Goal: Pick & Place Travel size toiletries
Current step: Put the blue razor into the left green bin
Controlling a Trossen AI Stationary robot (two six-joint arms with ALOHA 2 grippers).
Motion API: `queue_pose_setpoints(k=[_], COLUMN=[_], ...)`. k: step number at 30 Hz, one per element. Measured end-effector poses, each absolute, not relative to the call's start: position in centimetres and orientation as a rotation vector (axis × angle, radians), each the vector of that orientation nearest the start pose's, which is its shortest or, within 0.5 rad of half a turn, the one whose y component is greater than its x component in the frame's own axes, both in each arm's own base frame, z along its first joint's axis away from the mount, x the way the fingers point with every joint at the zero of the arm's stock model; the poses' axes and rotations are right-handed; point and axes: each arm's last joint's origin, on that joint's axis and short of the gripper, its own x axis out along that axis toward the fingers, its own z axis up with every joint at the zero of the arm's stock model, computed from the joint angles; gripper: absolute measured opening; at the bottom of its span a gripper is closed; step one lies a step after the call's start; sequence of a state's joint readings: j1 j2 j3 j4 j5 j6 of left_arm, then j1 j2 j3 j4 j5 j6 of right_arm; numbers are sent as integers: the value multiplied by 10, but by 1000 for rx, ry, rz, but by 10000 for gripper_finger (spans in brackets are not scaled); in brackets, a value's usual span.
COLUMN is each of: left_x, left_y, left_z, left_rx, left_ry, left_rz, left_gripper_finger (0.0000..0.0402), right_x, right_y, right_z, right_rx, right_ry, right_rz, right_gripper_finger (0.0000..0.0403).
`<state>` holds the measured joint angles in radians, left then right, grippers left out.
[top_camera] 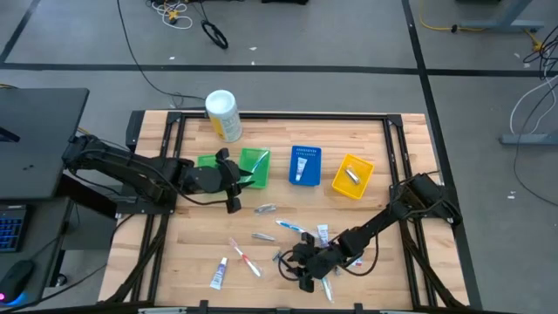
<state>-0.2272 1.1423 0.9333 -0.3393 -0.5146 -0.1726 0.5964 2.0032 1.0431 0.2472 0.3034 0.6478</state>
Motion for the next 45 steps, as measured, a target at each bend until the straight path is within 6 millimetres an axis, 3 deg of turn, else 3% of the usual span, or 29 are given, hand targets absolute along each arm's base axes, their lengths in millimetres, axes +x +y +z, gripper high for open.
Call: queue_pose_setpoints(k=[8, 12, 16, 27, 34, 45], left_x=[239, 239, 239, 238, 238, 238], left_y=[-40, -40, -40, -40, -41, -41], left_z=[303, 303, 303, 303, 302, 302], left_rx=[39, 39, 40, 41, 32, 36], left_ry=[481, 480, 481, 488, 495, 495], left_rz=[350, 350, 353, 344, 313, 311], left_gripper_finger=[116, 116, 116, 116, 116, 116], right_x=[328, 336, 344, 340, 345, 358], right_y=[215, 221, 226, 222, 211, 186], right_z=[104, 97, 93, 87, 87, 86], right_rx=[317, 306, 243, 30, -90, -91], right_ry=[723, 730, 738, 797, 837, 882], right_rz=[27, 36, 26, 6, 20, 51], right_gripper_finger=[166, 166, 166, 145, 111, 54])
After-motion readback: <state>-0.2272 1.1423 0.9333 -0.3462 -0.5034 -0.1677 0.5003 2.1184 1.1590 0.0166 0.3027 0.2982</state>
